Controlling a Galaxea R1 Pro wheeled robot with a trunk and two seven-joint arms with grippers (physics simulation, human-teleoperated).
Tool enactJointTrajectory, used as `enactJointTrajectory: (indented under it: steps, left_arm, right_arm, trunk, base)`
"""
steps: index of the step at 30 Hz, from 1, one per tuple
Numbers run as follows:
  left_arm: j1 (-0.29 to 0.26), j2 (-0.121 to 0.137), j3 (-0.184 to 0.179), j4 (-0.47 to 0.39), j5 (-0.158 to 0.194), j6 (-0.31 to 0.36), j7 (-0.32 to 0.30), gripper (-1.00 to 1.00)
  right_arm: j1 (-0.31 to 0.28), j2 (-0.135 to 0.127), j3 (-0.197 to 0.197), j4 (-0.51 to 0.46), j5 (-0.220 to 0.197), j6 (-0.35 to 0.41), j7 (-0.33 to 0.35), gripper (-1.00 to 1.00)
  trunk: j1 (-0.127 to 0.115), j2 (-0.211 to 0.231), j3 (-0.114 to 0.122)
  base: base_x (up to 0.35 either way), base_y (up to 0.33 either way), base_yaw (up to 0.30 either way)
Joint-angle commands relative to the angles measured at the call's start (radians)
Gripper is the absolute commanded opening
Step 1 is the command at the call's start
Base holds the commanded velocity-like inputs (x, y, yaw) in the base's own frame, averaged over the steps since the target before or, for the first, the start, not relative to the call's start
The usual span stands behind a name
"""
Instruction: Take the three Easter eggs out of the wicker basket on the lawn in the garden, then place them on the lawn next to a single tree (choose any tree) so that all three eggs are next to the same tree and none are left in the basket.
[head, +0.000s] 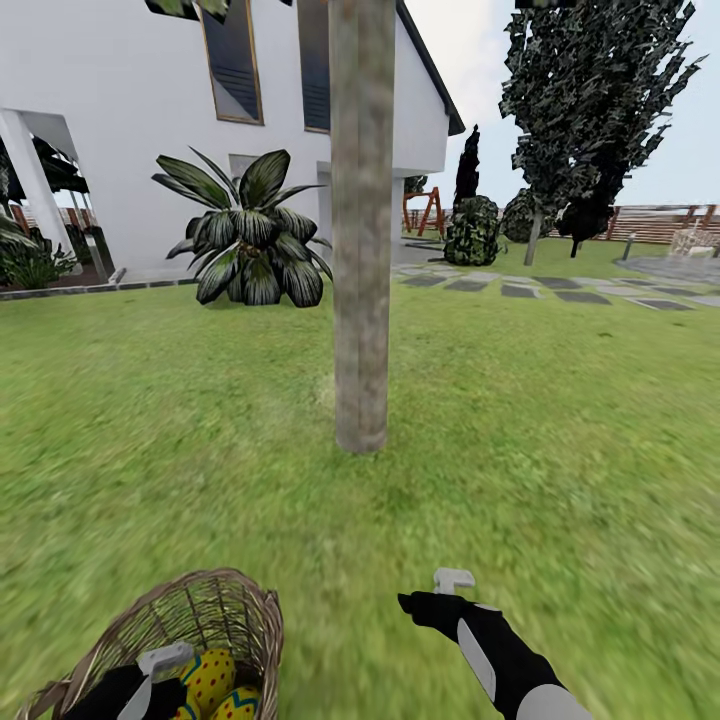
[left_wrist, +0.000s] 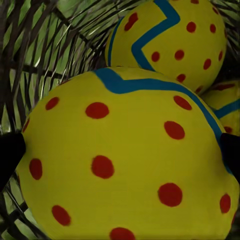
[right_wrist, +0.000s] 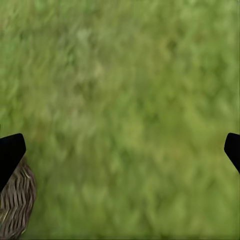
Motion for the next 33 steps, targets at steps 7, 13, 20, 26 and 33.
enactJointTrajectory:
  steps: [7,13,20,26,33]
  left_arm:
    - [0.000,-0.001,0.004,-0.004,0.000,-0.007,-0.002,-1.00]
    - [0.001,-0.001,0.004,-0.031,0.003,-0.008,-0.008,-1.00]
    - [0.001,0.000,0.003,-0.052,0.005,-0.007,-0.010,-1.00]
    - [0.001,0.000,0.003,-0.053,0.006,-0.001,-0.013,-1.00]
    - [0.001,0.000,0.003,-0.052,0.005,0.001,-0.024,-1.00]
  right_arm:
    - [0.000,0.001,-0.004,-0.002,-0.008,0.007,0.003,1.00]
    - [0.000,0.001,-0.004,-0.002,-0.008,0.007,0.003,1.00]
    - [0.000,0.000,-0.004,-0.002,-0.008,0.006,0.003,1.00]
    - [0.000,0.000,-0.004,-0.002,-0.008,0.007,0.004,1.00]
    - [0.000,-0.001,-0.004,-0.003,-0.008,0.007,0.004,1.00]
  trunk:
    - [-0.027,0.049,0.021]
    - [-0.050,0.091,0.040]
    - [-0.077,0.140,0.062]
    - [-0.100,0.182,0.081]
    - [-0.127,0.231,0.103]
  base:
    - [0.000,0.000,0.000]
    - [0.000,0.000,0.000]
    - [0.000,0.000,0.000]
    - [0.000,0.000,0.000]
    - [0.000,0.000,0.000]
